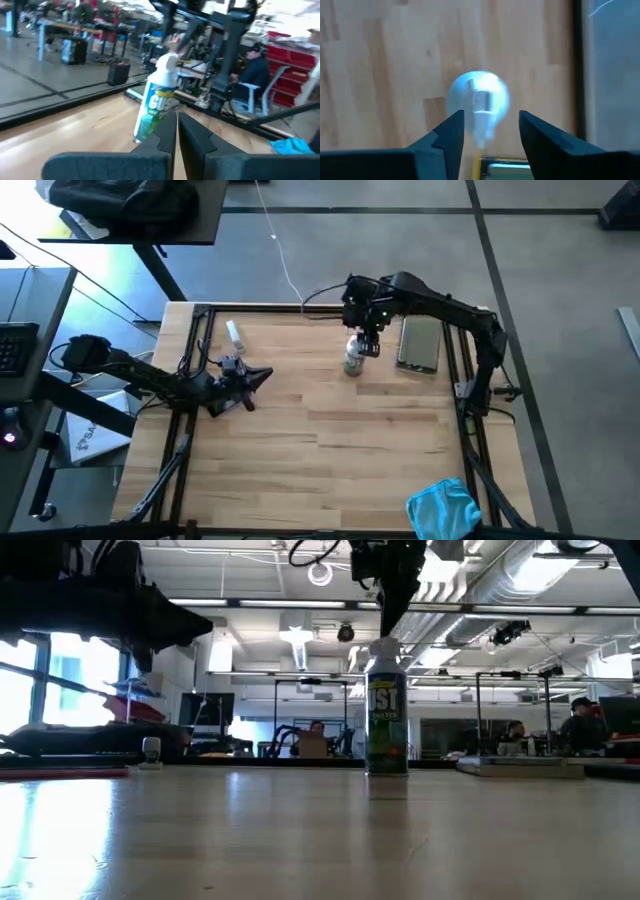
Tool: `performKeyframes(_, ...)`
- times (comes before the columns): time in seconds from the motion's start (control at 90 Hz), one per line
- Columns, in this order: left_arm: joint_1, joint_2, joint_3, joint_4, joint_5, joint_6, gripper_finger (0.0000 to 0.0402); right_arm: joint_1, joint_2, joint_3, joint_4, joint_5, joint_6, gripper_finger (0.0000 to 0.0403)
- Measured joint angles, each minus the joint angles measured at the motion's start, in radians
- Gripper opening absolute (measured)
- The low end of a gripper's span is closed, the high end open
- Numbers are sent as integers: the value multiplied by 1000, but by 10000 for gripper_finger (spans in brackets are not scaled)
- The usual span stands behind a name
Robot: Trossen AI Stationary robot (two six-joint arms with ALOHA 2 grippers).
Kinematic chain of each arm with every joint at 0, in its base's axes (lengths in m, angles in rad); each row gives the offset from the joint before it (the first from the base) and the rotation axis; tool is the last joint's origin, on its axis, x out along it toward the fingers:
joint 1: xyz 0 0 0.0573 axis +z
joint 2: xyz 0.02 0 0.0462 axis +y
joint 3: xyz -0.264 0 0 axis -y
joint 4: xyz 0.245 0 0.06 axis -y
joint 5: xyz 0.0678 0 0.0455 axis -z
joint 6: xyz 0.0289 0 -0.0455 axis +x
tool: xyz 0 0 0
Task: Apply microfiber cloth
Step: Spray the back and front of the cellphone with the spray cleaning bottle
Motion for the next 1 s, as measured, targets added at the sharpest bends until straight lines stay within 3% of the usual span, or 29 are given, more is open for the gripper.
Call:
performKeyframes(0.122,0,0,0,27,48,49,0,21,0,130,-15,34,-1,155)
performKeyframes(0.3,0,0,4,113,205,99,0,104,-2,289,-47,-67,15,155)
performKeyframes(0.4,-11,0,48,111,361,128,0,177,-11,301,-49,-135,56,155)
performKeyframes(0.467,-36,1,96,76,404,138,0,237,-20,275,-45,-149,93,155)
performKeyframes(0.6,-105,10,212,-136,371,208,0,364,-20,245,-51,-133,194,155)
performKeyframes(0.767,-143,12,360,-473,197,245,0,530,-20,211,-57,-39,358,155)
performKeyframes(1.0,-179,11,448,-781,151,34,0,725,-20,81,-31,135,689,155)
